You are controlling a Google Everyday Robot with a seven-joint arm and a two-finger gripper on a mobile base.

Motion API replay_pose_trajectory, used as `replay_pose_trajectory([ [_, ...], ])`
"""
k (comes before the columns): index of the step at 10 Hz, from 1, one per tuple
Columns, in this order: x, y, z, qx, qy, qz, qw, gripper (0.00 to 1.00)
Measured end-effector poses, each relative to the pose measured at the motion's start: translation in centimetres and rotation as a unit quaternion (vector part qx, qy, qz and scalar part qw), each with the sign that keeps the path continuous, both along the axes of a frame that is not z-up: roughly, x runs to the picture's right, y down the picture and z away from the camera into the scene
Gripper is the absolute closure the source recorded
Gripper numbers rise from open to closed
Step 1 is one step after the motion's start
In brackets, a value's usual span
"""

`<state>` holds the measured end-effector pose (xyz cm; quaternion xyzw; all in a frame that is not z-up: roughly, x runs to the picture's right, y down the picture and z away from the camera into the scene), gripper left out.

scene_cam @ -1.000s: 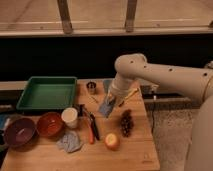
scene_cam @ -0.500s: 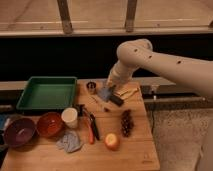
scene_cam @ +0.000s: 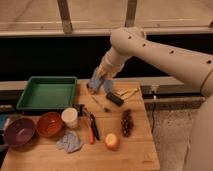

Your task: Place sponge in metal cup

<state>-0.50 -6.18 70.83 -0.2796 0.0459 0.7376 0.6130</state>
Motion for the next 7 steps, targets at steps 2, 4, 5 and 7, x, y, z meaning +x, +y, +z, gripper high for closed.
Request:
replay_pose_trajectory([
  [2,0.01,-0.01,-0.01,0.000,0.000,0.000,1.0000,1.00],
  [4,-0.13,0.03,0.03,-0.001,-0.001,-0.001,1.0000,1.00],
  [5,-0.02,0.11,0.15,-0.001,0.001,-0.002,1.0000,1.00],
  [7,0.32,-0.68,0.94,0.020,0.014,0.004,0.9997,1.00],
])
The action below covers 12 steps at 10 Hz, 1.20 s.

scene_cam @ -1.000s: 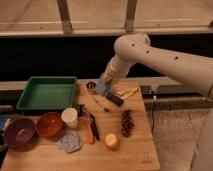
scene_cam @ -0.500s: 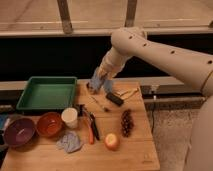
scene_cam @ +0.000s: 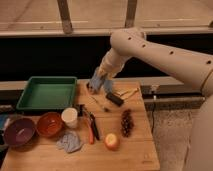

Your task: Place sponge in metal cup

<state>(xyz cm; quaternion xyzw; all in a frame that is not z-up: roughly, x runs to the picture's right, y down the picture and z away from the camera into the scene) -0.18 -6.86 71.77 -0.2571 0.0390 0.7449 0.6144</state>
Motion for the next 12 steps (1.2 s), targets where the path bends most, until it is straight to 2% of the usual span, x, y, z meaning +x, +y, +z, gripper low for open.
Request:
replay_pose_trajectory([
  [2,-0.7,-1.3,1.4,0.015,0.004,-0.013,0.9998,1.00],
  [4,-1.5,-2.0,2.6,0.019,0.002,-0.031,0.9993,1.00],
  [8,-2.2,-2.2,6.4,0.010,0.014,-0.062,0.9979,1.00],
  [12,-2.9,-2.5,10.0,-0.004,0.019,-0.079,0.9967,1.00],
])
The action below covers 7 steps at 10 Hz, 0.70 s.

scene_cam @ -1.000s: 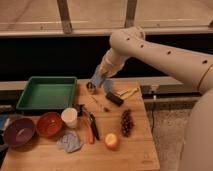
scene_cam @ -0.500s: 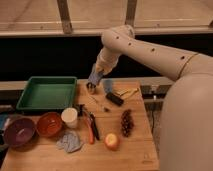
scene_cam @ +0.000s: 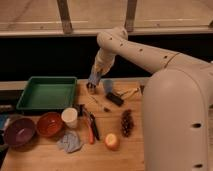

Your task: Place sponge in metal cup

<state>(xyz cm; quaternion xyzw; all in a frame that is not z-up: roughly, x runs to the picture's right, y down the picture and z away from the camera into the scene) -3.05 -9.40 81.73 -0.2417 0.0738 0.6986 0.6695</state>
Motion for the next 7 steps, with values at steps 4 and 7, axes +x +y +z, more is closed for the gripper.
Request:
replay_pose_trajectory([
  [4,-0.3,0.0,2.1,-0.014,0.000,-0.001,0.9999,1.00],
  [7,-0.2,0.0,2.0,-0.012,0.000,-0.001,0.9999,1.00],
])
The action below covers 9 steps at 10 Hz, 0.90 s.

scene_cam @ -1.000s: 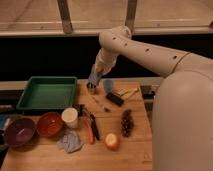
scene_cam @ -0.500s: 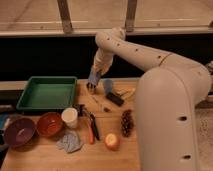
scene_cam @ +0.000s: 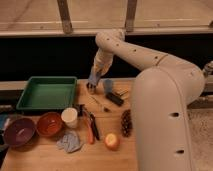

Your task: Place sponge in metal cup

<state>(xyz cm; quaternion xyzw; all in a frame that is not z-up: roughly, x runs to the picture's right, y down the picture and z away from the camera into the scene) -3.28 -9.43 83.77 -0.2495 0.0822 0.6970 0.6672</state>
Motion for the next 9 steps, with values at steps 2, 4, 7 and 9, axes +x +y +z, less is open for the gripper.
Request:
replay_pose_trajectory([
  [2,0.7,0.6,0.5,0.006,0.002,0.019,0.9998,1.00],
  [4,0.8,1.1,1.5,0.010,0.002,0.032,0.9994,1.00],
  [7,0.3,0.7,2.6,0.011,0.002,0.034,0.9994,1.00],
  [9,-0.5,0.6,3.4,0.009,-0.001,0.026,0.9996,1.00],
])
